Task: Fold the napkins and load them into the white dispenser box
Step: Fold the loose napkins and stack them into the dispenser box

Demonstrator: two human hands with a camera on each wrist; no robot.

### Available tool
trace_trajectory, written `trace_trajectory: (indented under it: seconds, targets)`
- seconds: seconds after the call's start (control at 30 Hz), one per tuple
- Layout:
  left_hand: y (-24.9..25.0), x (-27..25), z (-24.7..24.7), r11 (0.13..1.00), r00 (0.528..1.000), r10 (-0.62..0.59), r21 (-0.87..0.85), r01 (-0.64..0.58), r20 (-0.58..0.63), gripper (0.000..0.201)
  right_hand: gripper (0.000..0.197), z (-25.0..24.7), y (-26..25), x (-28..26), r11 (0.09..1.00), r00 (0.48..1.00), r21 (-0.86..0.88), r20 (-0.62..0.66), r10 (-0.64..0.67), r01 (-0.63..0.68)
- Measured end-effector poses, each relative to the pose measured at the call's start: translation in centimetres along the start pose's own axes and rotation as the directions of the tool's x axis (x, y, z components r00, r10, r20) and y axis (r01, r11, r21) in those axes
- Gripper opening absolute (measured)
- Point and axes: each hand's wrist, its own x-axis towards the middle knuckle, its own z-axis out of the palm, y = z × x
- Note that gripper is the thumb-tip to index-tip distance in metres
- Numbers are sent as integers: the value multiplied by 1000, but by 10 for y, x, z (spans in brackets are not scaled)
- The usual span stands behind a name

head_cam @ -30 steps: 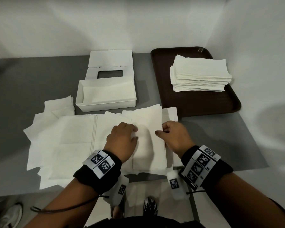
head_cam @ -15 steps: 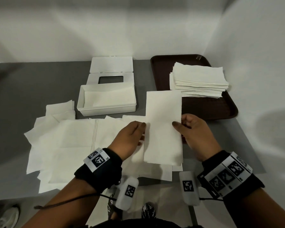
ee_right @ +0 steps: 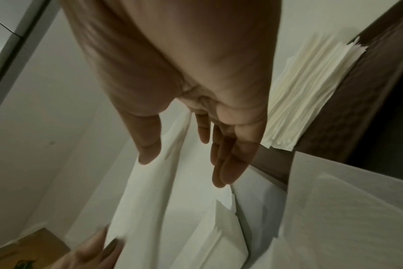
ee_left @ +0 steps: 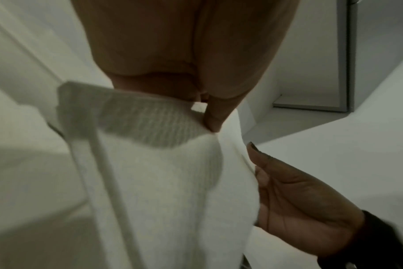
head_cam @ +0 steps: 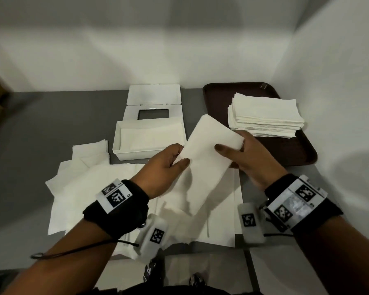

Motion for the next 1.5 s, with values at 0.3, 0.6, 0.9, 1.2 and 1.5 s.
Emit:
trace_trajectory:
  seconds: [0.3, 0.6, 0.9, 1.2, 1.5]
  targets:
    - [-7, -2, -61, 992, 999, -52, 116, 50, 14, 25, 11, 26, -42, 24, 979, 970, -168, 229, -78, 118]
    - [-45, 0, -111, 953, 942, -232, -248, 171, -244, 49, 21, 63, -40, 53, 991, 991, 33, -30, -130, 131]
    - [-64, 38, -147, 988, 865, -147, -113, 105, -481, 44, 18, 95, -24, 90, 991, 997, 133, -61, 42, -33]
    - [-97, 50, -163, 952, 850, -185, 124, 279, -493, 19, 9, 103, -8, 111, 992, 991, 103, -106, 84, -73]
    - [-105, 42, -158, 950, 860, -291, -22, 310, -419, 18, 9, 120, 2, 121, 990, 985, -103, -155, 79, -95]
